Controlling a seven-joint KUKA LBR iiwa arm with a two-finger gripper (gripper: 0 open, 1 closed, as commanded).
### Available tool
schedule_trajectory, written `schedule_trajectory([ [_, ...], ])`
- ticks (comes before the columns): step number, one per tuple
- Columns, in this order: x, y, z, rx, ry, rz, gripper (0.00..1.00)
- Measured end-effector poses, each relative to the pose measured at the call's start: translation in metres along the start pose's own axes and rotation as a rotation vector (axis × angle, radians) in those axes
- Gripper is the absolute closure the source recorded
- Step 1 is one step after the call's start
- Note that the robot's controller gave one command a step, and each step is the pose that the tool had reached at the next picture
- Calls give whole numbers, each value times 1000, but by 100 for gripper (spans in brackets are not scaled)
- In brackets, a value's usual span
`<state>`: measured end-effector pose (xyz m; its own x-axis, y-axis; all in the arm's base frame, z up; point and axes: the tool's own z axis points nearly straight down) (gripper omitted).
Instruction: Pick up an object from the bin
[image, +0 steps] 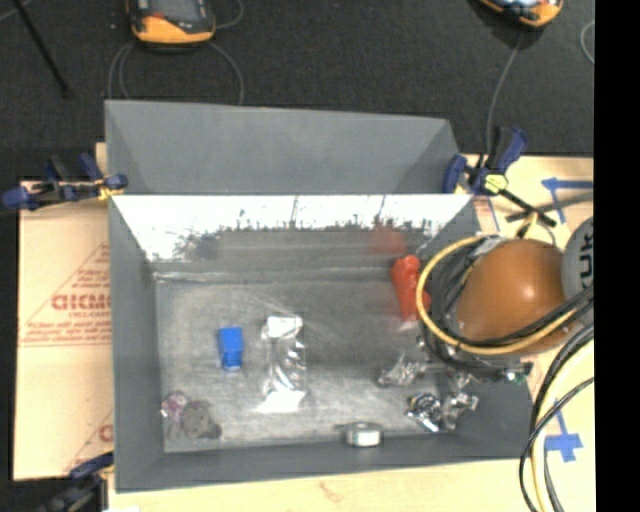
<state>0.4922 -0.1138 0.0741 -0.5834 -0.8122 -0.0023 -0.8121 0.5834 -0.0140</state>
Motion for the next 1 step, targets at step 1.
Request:
schedule_trajectory([
  [1, 17, -3, -2, -6, -26, -64, 0],
])
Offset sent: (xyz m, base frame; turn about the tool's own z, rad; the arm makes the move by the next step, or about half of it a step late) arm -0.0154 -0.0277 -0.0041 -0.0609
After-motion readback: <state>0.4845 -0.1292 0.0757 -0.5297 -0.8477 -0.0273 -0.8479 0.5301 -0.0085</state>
